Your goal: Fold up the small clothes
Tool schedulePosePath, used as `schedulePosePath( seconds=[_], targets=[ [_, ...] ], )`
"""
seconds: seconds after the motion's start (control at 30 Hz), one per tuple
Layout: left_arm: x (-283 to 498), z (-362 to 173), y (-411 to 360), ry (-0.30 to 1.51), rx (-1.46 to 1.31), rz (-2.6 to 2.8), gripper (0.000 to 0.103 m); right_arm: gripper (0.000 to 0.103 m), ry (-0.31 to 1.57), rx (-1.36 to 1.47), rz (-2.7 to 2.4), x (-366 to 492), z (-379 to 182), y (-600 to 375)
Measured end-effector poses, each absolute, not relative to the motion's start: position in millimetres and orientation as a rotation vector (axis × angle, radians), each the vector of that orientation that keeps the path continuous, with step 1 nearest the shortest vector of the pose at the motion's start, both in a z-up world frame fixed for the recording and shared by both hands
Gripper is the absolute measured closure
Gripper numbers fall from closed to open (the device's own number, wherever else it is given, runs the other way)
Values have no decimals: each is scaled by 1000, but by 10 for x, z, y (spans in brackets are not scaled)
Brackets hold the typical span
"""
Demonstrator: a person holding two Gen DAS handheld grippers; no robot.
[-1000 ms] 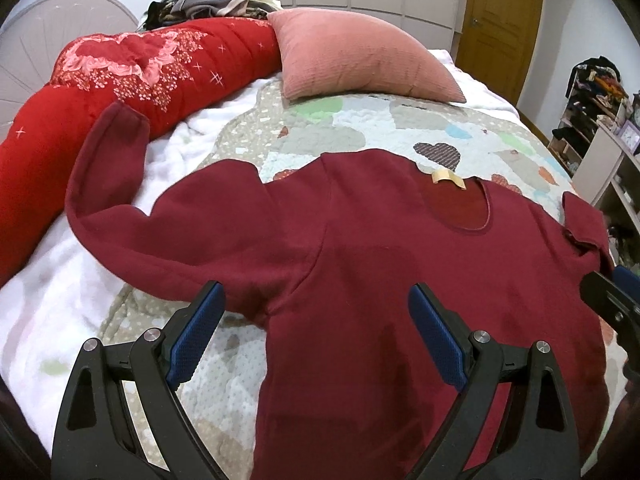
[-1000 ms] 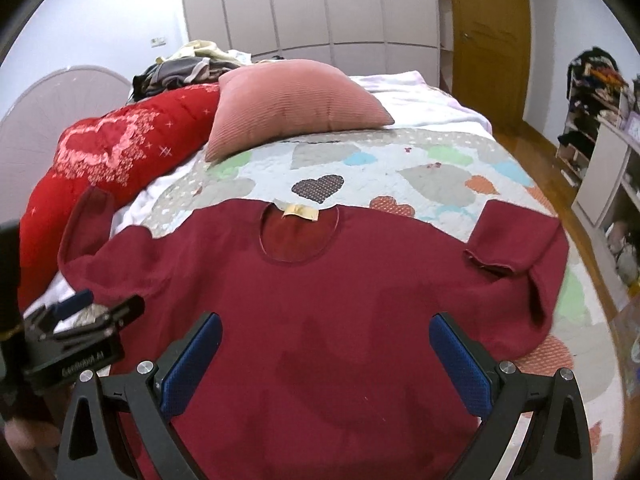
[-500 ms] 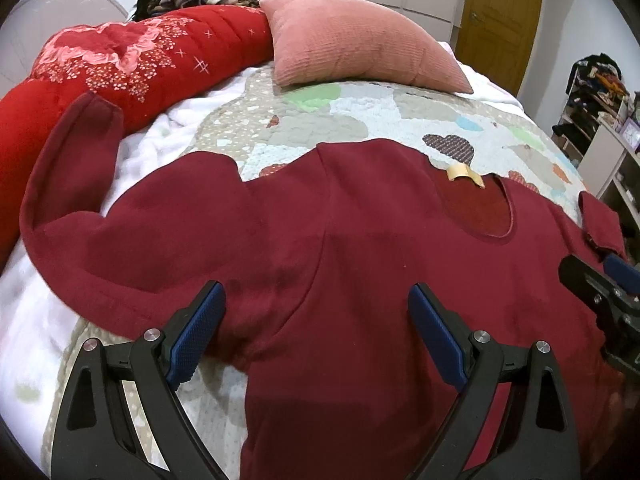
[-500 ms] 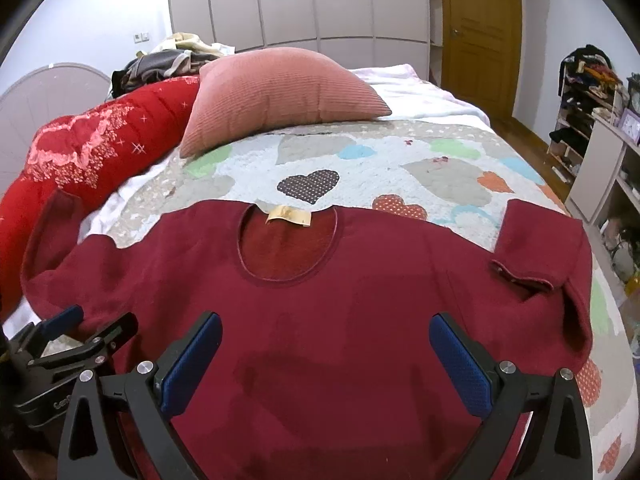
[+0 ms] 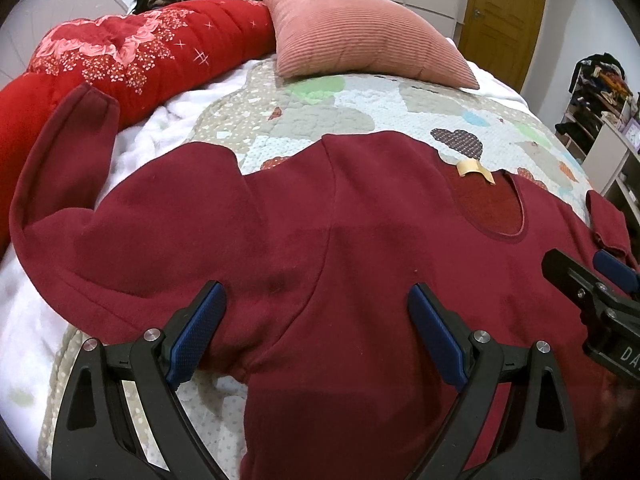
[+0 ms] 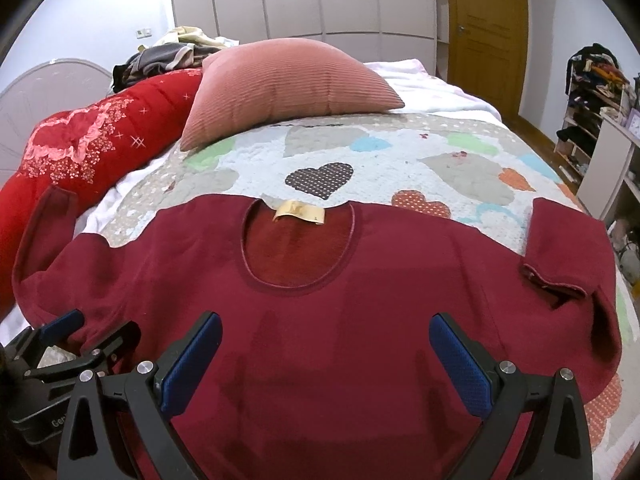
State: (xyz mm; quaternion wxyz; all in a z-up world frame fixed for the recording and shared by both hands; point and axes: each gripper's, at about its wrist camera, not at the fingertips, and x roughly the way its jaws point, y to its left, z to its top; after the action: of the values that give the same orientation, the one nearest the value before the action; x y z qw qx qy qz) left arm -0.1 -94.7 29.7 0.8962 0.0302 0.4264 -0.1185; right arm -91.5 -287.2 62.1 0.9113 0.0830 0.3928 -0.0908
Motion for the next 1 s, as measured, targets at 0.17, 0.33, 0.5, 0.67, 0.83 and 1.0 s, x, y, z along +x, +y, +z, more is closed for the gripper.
schedulePosePath(
  seconds=[0.17, 0.33, 0.5, 0.67, 0.83, 1.0],
  targets=[
    [0, 298, -954, 883, 72, -239, 10, 0, 799, 161, -195, -887, 624, -2851],
    [-3, 301, -948, 886, 64, -221, 10, 0, 770, 179, -191, -796, 664, -2873],
    [39, 231, -994, 899, 88, -201, 10, 0, 777, 185, -160, -641, 623, -2865],
    [30, 208, -996, 902, 95, -194, 10, 0, 802, 180, -149, -623, 555, -2844],
    [27, 200, -1000, 902, 94, -194, 10, 0, 801, 216, -153, -623, 499, -2882],
    [38, 165, -987, 912, 90, -191, 10, 0, 796, 211, -172, -611, 474, -2866]
  ],
)
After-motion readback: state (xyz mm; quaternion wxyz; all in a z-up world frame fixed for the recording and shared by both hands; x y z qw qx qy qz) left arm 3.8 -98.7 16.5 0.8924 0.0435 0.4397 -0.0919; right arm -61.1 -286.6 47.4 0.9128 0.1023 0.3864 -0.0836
